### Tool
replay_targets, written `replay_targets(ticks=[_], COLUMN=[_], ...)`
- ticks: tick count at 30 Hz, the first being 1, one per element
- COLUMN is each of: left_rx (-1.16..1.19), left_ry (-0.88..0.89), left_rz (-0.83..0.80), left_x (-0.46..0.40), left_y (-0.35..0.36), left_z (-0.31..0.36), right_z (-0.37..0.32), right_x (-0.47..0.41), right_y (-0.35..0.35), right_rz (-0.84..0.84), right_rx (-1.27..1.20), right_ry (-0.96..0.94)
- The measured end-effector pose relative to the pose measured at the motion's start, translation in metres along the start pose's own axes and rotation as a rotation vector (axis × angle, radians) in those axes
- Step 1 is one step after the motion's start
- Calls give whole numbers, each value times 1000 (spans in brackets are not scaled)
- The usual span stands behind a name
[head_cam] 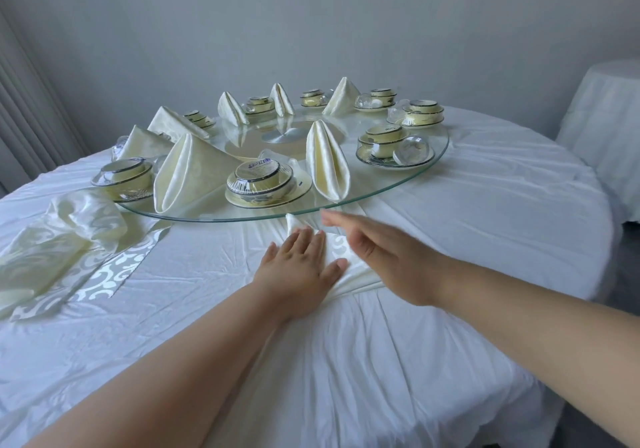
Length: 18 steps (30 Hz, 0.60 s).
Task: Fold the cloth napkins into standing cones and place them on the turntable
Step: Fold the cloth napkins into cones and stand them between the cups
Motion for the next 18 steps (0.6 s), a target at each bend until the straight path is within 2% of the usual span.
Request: replay_targets(ticks=[2,5,11,18], left_rx=[-3,-41,-121,-118], left_ry=[9,-2,12,29], left_rz=[-1,-16,-49,-128], left_x=[1,2,-1,-4], left_y=[0,-1,-7,-14], left_z=[0,1,-7,-37], right_z=[10,22,27,37], right_x=[0,8,25,41], right_y=[18,28,26,19], right_rz=[-202,-356,-437,-544], right_rx=[-18,227,473,563], right_ry=[112,236,318,330])
Point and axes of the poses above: each hand's wrist, its own x-axis away from the middle knuckle, its own y-axis out of the palm, z = x × y, the point moved 5 cm from there along -x, towards the middle knuckle, and after that the axes turned 12 degrees about -z, right-handed, at the moved point
